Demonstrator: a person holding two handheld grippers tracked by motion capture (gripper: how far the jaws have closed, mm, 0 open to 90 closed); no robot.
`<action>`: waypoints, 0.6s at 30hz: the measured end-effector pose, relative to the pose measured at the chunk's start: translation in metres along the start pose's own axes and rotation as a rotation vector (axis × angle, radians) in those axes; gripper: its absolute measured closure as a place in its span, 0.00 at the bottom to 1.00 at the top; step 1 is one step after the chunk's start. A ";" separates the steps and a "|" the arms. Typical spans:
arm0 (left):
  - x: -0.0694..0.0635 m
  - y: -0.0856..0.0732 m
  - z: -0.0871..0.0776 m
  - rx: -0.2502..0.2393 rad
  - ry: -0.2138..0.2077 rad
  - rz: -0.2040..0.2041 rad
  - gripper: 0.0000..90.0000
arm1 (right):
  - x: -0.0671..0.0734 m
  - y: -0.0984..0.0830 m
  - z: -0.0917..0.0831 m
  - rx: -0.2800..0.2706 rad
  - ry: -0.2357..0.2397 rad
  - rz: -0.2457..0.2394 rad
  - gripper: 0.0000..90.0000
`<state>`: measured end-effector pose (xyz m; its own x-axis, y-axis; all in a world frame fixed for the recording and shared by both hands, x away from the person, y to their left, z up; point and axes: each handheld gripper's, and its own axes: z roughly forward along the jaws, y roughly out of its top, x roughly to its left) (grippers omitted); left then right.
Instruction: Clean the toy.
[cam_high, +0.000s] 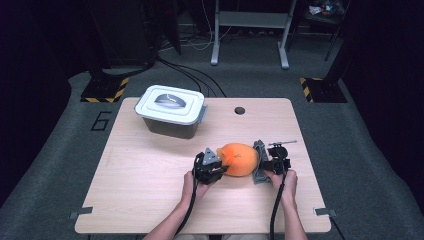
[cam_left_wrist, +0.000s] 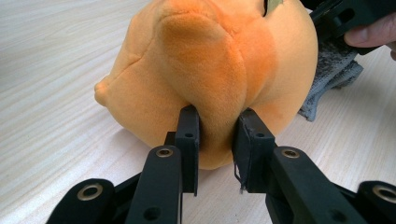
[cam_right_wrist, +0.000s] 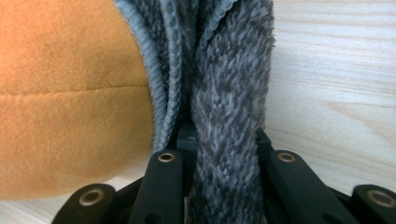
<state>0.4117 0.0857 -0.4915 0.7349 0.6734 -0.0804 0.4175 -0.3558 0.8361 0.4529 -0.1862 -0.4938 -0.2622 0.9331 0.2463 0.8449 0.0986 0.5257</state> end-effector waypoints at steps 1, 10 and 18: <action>0.000 0.000 0.000 0.000 0.000 0.000 0.81 | 0.000 0.000 -0.002 0.002 0.001 0.001 0.83; 0.000 -0.001 0.001 -0.005 0.006 -0.001 0.81 | 0.008 0.001 -0.052 -0.142 -0.027 -0.045 0.83; 0.000 -0.001 0.001 -0.006 0.008 0.003 0.81 | 0.049 0.012 -0.077 -0.214 0.050 -0.160 0.83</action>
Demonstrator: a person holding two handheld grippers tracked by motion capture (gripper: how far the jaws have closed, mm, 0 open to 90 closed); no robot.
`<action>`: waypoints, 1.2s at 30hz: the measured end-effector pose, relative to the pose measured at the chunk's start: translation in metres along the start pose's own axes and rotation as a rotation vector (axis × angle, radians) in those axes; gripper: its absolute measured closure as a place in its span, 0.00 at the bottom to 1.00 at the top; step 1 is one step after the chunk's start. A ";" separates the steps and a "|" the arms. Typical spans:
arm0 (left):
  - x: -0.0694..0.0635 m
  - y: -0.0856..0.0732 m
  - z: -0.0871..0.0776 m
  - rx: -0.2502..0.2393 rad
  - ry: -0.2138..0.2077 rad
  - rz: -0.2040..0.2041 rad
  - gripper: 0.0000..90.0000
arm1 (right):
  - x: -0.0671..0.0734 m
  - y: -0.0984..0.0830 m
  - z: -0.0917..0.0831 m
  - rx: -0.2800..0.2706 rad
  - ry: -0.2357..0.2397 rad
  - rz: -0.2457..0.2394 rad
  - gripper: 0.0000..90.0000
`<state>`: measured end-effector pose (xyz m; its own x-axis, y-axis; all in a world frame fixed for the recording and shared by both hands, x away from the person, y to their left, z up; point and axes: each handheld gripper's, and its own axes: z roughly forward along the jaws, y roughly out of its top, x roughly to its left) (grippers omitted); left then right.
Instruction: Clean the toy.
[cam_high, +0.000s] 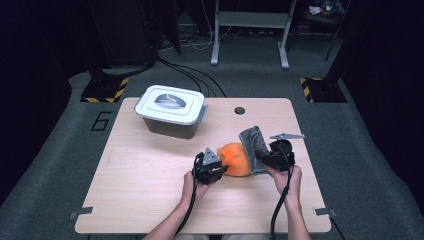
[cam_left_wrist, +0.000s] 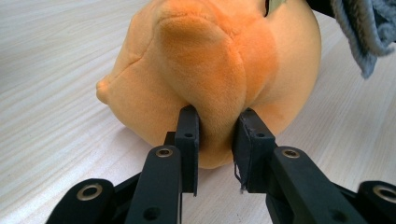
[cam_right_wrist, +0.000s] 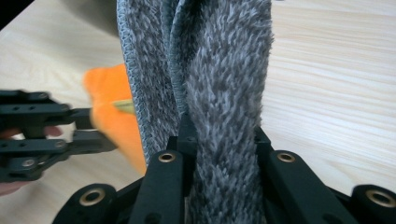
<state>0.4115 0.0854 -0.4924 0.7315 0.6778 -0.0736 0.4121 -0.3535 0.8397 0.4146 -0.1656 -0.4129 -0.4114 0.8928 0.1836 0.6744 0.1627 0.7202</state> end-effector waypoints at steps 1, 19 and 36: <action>0.000 0.000 0.000 0.000 0.001 0.001 0.80 | 0.004 0.001 0.003 0.016 0.008 -0.016 0.83; 0.002 0.000 0.003 -0.001 0.034 -0.009 0.46 | -0.003 0.005 0.030 0.056 -0.041 0.002 0.83; -0.004 0.004 0.007 -0.014 0.047 0.089 0.83 | -0.004 0.006 0.025 0.026 -0.045 0.005 0.83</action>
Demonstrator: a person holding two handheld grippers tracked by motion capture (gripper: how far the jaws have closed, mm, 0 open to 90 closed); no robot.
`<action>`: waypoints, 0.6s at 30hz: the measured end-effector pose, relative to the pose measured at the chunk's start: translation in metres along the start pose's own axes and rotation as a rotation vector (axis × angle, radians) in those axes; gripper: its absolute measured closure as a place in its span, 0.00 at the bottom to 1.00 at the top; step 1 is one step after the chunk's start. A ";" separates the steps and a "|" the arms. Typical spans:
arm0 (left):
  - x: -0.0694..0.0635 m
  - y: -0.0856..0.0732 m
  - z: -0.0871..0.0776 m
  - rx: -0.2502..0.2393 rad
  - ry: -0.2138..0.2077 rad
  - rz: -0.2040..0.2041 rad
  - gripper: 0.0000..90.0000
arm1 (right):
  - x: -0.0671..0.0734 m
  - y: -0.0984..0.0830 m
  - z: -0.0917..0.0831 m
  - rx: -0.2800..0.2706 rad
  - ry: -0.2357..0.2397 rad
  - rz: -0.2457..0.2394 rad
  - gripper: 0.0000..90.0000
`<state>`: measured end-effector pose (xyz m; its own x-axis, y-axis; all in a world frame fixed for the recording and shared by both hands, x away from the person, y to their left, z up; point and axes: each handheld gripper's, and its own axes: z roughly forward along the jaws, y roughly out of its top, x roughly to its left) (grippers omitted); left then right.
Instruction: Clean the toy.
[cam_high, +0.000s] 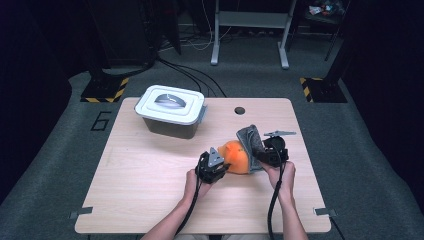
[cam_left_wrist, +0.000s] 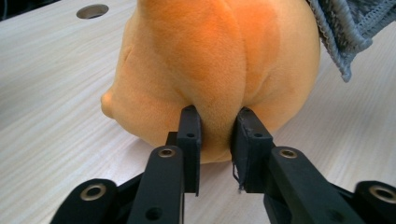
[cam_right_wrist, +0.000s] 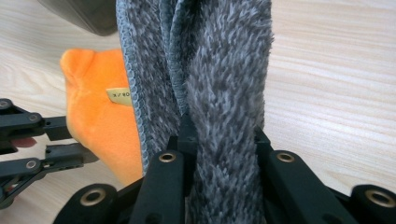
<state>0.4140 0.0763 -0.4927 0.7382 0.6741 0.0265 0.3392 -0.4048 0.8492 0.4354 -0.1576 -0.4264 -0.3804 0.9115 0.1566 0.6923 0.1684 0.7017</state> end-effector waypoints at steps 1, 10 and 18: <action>0.000 0.000 -0.001 0.000 -0.008 -0.008 0.84 | 0.001 0.000 -0.002 -0.006 -0.001 0.000 0.83; 0.001 0.003 -0.016 -0.001 -0.107 -0.136 0.85 | 0.029 0.006 -0.027 -0.031 0.044 -0.067 0.83; -0.001 -0.002 -0.014 0.025 -0.052 -0.092 0.79 | 0.056 0.009 -0.002 0.045 0.039 -0.139 0.84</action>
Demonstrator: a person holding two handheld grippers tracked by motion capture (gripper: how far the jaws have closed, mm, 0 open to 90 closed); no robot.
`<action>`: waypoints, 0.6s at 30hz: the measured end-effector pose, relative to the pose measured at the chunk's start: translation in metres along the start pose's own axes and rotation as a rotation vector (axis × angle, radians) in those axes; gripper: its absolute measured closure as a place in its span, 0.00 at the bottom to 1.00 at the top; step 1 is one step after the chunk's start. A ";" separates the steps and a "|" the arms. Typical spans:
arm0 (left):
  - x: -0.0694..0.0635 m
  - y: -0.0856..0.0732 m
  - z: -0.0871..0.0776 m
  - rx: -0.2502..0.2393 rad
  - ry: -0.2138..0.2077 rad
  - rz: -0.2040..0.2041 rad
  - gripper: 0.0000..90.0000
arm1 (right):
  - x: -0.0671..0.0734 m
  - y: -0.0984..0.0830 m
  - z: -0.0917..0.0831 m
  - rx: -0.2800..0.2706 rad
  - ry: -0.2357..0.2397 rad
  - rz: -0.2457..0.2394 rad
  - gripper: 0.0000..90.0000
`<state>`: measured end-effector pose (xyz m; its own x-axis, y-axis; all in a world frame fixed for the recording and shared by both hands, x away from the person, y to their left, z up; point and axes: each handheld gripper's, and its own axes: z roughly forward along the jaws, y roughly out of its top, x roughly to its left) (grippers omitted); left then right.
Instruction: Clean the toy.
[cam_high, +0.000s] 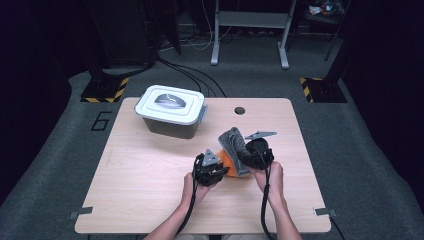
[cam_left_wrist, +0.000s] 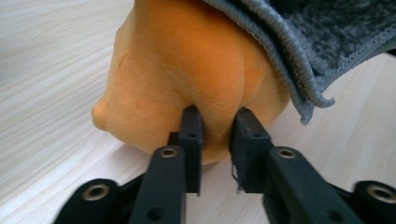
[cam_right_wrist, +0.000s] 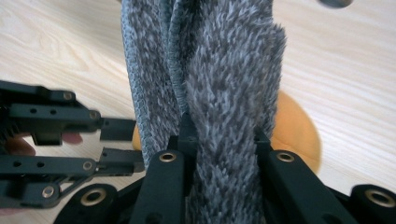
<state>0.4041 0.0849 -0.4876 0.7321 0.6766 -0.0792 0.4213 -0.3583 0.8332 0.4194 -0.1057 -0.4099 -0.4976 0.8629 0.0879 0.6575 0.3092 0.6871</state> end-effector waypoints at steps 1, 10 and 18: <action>0.000 0.000 0.001 0.009 0.023 0.021 0.72 | -0.001 0.000 0.004 0.006 0.006 -0.005 0.84; -0.001 0.002 0.009 -0.006 0.054 0.075 0.71 | 0.000 0.001 0.014 0.020 -0.015 -0.003 0.84; 0.002 0.000 0.010 -0.003 0.038 0.054 0.80 | -0.003 -0.001 0.014 0.003 -0.038 -0.015 0.84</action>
<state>0.4113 0.0798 -0.4929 0.7330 0.6801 -0.0129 0.3800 -0.3936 0.8371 0.4282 -0.1027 -0.4209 -0.4854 0.8729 0.0497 0.6516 0.3232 0.6862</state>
